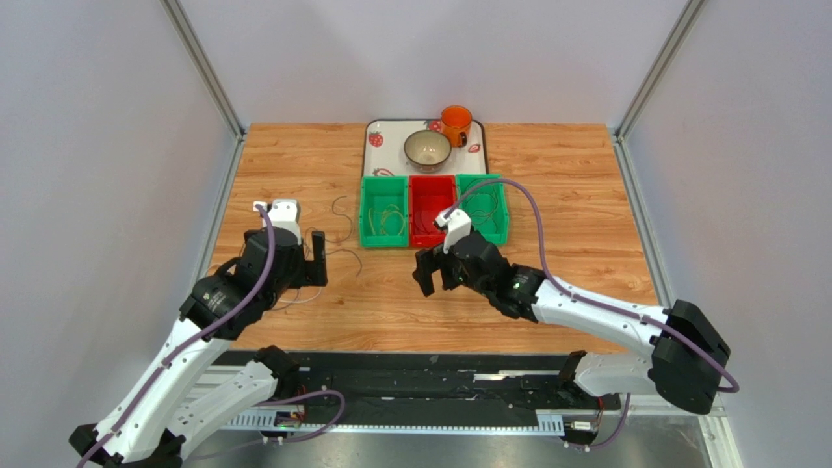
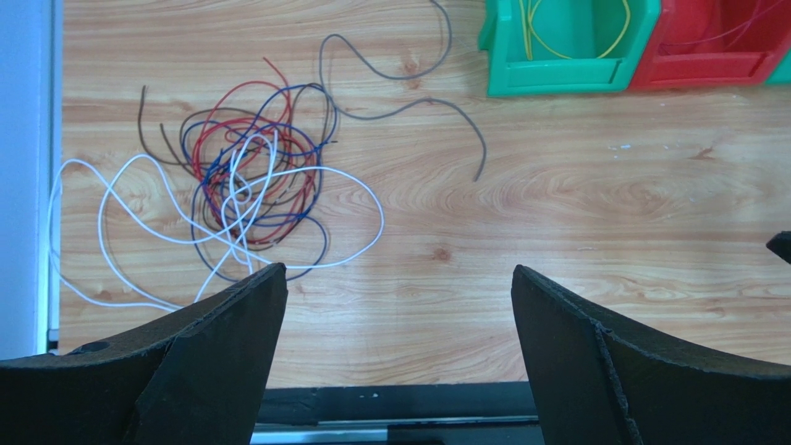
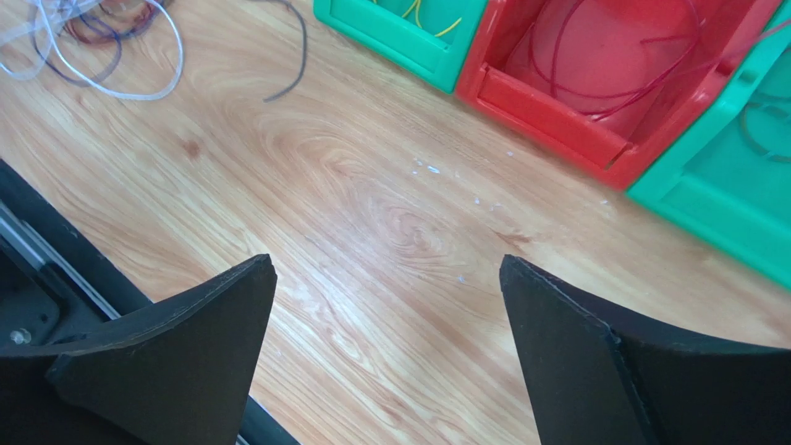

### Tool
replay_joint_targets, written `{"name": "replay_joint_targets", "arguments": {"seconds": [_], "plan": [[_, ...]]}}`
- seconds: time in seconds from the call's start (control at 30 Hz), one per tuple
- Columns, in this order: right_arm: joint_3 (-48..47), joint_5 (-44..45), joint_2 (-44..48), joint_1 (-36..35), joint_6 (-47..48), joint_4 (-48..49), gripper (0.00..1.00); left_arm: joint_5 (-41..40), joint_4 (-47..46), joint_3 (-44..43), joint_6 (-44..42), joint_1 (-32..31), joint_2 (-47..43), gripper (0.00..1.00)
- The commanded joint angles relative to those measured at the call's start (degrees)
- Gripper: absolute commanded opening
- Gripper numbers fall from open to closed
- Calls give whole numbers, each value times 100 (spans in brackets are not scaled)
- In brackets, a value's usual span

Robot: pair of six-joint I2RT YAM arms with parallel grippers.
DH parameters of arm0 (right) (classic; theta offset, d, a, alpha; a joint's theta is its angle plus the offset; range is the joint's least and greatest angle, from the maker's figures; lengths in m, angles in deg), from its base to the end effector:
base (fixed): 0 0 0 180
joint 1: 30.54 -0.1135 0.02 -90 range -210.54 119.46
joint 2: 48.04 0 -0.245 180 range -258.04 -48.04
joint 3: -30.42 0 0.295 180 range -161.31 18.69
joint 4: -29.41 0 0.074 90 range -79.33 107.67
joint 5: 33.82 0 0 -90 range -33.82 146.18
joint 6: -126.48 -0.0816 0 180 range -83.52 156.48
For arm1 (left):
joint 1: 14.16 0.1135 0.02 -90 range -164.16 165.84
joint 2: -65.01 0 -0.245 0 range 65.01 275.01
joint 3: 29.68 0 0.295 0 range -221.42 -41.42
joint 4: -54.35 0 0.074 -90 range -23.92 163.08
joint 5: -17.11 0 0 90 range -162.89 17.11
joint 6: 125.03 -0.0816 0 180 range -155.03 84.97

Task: Untangle the cables

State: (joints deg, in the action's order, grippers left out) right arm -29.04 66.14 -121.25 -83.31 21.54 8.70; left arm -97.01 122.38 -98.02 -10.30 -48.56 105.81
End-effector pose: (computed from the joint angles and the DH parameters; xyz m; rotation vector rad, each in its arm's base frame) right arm 0.2309 0.2805 0.1906 -0.6180 2.1150 0.4864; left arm 0.1913 -0.0906 0.3136 -0.0305 2.2064 -0.0915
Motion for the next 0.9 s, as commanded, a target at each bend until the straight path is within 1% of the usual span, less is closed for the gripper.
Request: {"name": "replay_joint_targets", "arguments": {"seconds": [0.0, 0.07, 0.1, 0.17, 0.2, 0.23, 0.27, 0.33, 0.37, 0.43, 0.47, 0.53, 0.57, 0.6, 0.67, 0.73, 0.77, 0.8, 0.87], "plan": [[808, 667, 18, 100, -1177, 1733, 100, -774, 125, -219, 187, 29, 367, 99], [896, 499, -9, 188, -1353, 1645, 100, -1181, 364, -447, 593, 29, 657, 99], [931, 464, 26, 206, -1362, 1592, 100, -1244, 313, -492, 664, 29, 736, 99], [993, 341, 61, 197, -1275, 1757, 99, -1201, -2, -362, 586, 29, 895, 99], [1071, 323, 96, 180, -1214, 1837, 97, -1226, -300, -308, 568, 38, 956, 99], [1107, 340, 96, 180, -1204, 1899, 96, -1279, -399, -273, 655, 55, 1113, 98], [1134, 375, 88, 188, -1222, 1960, 97, -1306, -478, -221, 795, 134, 1184, 96], [1108, 332, 35, 188, -1178, 1969, 96, -1306, -707, -220, 980, 257, 1395, 94], [1107, 314, 17, 188, -1178, 1987, 96, -1323, -794, -203, 1059, 405, 1448, 91], [1090, 227, -53, 180, -1152, 1996, 96, -1297, -1329, -115, 929, 556, 1527, 89], [1081, 183, -62, 188, -1125, 2022, 96, -1193, -1740, -19, 772, 774, 1571, 88], [1142, 51, -44, 188, -1064, 2118, 96, -247, -2068, 0, 491, 1108, 1817, 87], [1160, 16, -36, 180, -1055, 2206, 96, 97, -2235, -26, 367, 1467, 1957, 87], [1178, -11, -18, 188, -1046, 2233, 96, 370, -2202, -88, 383, 1618, 2115, 88], [1248, -160, 26, 188, -1003, 2347, 96, 495, -2350, -167, 218, 1943, 2563, 88], [1309, -213, 52, 188, -1011, 2426, 96, 697, -2421, -202, 225, 2155, 3010, 88], [1318, -222, 35, 188, -1002, 2453, 96, 881, -2500, -263, 234, 2400, 3152, 88], [1301, -222, 17, 188, -1011, 2444, 96, 1083, -2553, -290, 251, 2489, 3293, 88], [1266, -240, -26, 188, -993, 2435, 96, 1094, -2806, -290, 199, 2578, 3619, 88]]}}
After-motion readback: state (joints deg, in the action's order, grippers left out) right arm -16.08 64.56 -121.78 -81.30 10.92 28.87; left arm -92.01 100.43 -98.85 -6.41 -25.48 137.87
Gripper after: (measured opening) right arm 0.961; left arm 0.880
